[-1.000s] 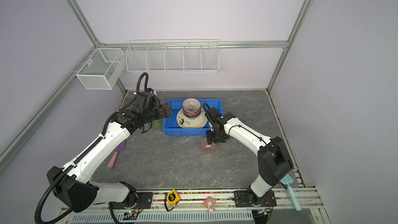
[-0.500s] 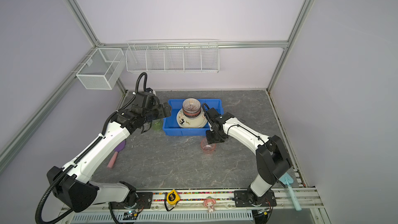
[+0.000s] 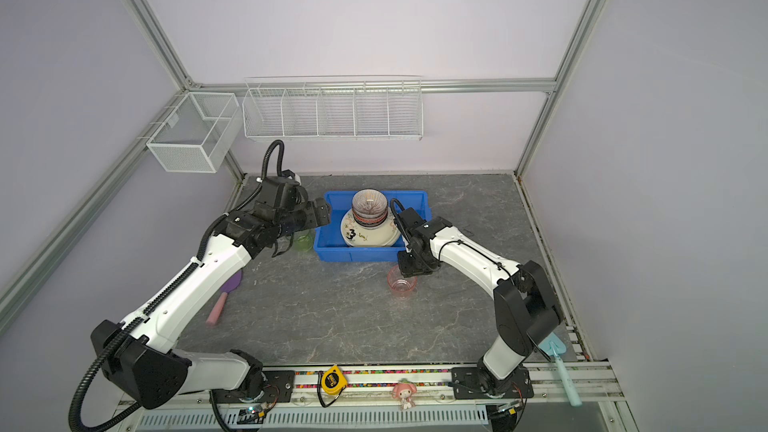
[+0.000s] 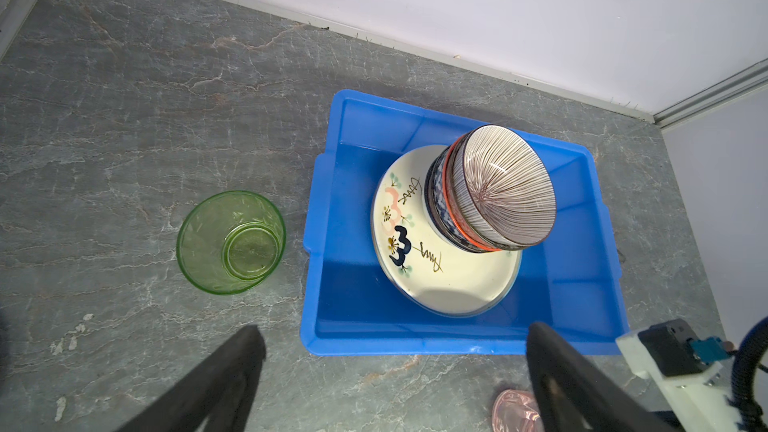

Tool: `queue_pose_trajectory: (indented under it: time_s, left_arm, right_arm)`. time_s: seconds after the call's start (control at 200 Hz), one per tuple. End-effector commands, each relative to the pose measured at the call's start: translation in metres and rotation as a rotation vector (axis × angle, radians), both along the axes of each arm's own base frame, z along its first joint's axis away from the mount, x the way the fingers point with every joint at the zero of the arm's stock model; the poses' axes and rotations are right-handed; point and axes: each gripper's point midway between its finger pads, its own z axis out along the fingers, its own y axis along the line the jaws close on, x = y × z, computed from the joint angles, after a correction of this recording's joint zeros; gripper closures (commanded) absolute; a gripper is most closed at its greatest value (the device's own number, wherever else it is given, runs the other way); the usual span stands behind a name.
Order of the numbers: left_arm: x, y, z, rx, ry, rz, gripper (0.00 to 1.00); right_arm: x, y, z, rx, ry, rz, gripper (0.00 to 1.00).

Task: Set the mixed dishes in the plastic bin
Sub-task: 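Close the right gripper around the upside-down pink plastic cup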

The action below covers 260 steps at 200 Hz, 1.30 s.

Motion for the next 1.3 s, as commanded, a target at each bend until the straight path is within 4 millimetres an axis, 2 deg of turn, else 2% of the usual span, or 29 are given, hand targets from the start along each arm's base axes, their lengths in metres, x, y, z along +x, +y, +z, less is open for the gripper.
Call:
queue_pose_trajectory:
  time_s: [0.0, 0.325, 0.515, 0.8, 1.01, 1.045, 1.295]
  left_arm:
    - [0.001, 0.003, -0.009, 0.000, 0.027, 0.013, 0.02]
    - [0.001, 0.004, -0.014, -0.004, 0.035, 0.018, 0.02]
    - [0.005, 0.002, -0.015, -0.011, 0.041, 0.015, 0.02]
    - [0.009, 0.002, -0.018, -0.011, 0.054, 0.016, 0.02]
    - [0.012, 0.002, -0.019, -0.015, 0.061, 0.020, 0.02]
    - [0.012, 0.001, -0.019, -0.016, 0.060, 0.017, 0.02]
    - [0.011, 0.004, -0.019, -0.019, 0.059, 0.023, 0.02]
  right_arm:
    - [-0.004, -0.004, 0.000, -0.019, 0.000, 0.009, 0.60]
    - [-0.011, -0.006, -0.008, -0.019, 0.022, 0.008, 0.66]
    - [-0.013, -0.007, -0.009, -0.014, 0.025, 0.009, 0.74]
    - [-0.015, -0.010, -0.002, -0.021, 0.016, 0.013, 0.87]
    - [-0.014, -0.015, 0.011, -0.032, -0.013, 0.019, 0.91]
    - [-0.020, -0.019, 0.011, -0.049, 0.007, 0.023, 0.92]
    - [-0.024, -0.020, 0.011, -0.046, 0.017, 0.024, 0.93]
